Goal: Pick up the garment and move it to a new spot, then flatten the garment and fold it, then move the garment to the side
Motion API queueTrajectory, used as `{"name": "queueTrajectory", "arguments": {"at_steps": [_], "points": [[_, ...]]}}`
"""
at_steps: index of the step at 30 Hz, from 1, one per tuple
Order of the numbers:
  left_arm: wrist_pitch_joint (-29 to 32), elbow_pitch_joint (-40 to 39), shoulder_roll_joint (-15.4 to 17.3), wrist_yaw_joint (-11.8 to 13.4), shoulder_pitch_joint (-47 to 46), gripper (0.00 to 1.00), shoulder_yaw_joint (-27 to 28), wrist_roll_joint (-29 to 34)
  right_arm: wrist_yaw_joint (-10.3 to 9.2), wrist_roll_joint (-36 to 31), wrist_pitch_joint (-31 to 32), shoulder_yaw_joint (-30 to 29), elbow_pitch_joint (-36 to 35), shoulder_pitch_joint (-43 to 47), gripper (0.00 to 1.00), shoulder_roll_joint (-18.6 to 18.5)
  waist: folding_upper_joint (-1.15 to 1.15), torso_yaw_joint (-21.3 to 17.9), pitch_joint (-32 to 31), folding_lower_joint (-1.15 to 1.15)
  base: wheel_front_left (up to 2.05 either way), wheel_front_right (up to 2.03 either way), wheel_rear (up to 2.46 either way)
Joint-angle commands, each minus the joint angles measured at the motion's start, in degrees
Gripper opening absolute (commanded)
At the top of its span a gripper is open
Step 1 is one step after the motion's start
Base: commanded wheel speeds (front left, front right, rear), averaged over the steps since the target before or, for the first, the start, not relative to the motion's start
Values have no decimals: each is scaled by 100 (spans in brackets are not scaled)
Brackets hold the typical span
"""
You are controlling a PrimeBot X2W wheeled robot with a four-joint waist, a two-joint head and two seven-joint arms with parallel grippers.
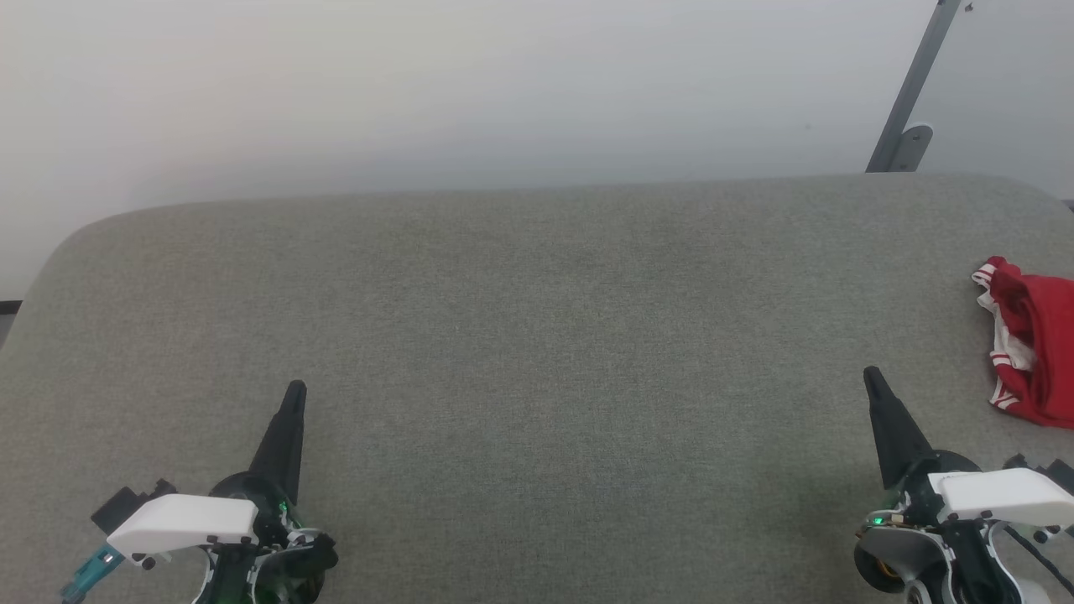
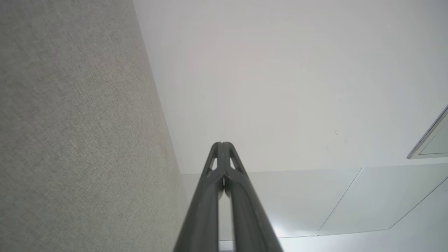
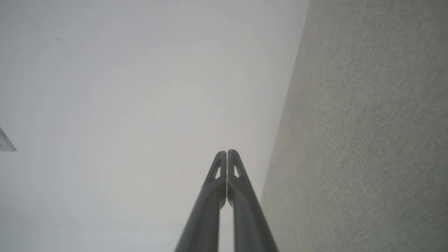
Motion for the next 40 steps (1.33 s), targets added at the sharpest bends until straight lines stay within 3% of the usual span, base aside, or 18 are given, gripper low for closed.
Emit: {"name": "queueTrajectory", "arguments": {"at_steps": [1, 40], "points": [[3, -4, -13, -16, -63, 0, 12, -20, 0, 23, 13, -7, -17, -29, 0, 23, 0, 0, 0, 0, 0, 0, 0], [2, -4, -13, -17, -63, 0, 10, -21, 0, 24, 12, -7, -17, -29, 0, 22, 0, 0, 0, 0, 0, 0, 0]]}}
